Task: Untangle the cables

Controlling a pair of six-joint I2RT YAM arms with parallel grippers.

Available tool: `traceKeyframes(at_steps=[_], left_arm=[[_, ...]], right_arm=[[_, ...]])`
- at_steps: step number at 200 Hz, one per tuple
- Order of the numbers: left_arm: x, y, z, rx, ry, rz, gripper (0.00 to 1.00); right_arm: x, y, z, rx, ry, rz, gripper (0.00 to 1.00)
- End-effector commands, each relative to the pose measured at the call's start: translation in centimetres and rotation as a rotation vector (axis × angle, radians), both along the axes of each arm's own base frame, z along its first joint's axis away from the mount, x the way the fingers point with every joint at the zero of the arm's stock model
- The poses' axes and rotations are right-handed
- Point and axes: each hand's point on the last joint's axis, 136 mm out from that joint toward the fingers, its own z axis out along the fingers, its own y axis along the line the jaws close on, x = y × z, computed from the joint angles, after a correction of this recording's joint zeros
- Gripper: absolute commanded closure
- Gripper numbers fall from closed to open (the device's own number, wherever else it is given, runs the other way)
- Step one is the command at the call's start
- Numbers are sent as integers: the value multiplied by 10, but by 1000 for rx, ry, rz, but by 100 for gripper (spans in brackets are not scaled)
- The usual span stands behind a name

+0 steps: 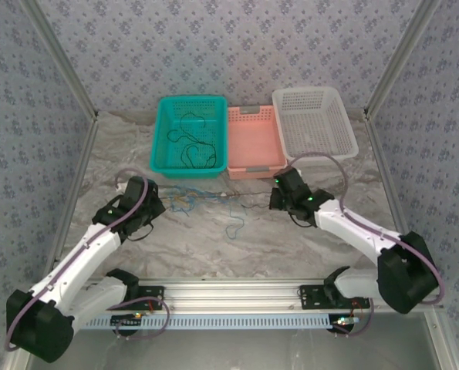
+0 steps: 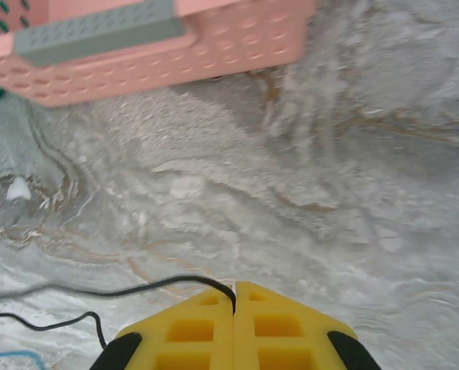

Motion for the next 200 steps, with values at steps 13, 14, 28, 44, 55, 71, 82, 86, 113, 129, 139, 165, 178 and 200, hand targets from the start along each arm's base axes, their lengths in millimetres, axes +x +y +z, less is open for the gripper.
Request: traceKeyframes(at_steps=[13,14,28,44,55,71,82,86,113,129,139,165,178,200], left_arm=[[4,10,10,53,4,27,100],[4,11,10,55,4,29,100],[4,18,15,83,-8,55,100],[1,26,17,120,6,68,100],[2,28,18,129,6,68,100],[4,27,15,123,18,61,100],[5,23,12,112,24,47,100],[6,21,10,104,26,39,100],[18,-17,-1,-42,3,-88,100],[21,-40,-2,-93,-5,-168,100],[21,-53,-1,-109,-13,-215,100],[19,-74,4,-138,-2,-272,100],[17,-81,6,-157,-3,-290,100],[12,-88,11,-188,-4,-307,100]], right_arm=[[-17,-42,-3,-39,61,-78,100],[-17,-44,-4,-39,63,-83,100],[-21,-59,-6,-30,76,-121,100],[-24,-74,-7,-11,79,-157,100],[-27,-83,-7,0,79,-180,100],[-29,-92,-7,16,79,-205,100],[-30,-92,-8,24,82,-207,100],[-29,-91,-8,29,81,-202,100],[-27,-76,-17,46,110,-156,100],[-26,-63,-27,55,147,-116,100],[-26,-57,-33,53,171,-96,100],[-28,-44,-36,39,169,-70,63],[-32,-38,-27,24,133,-70,50],[-41,-21,1,40,26,-78,39]])
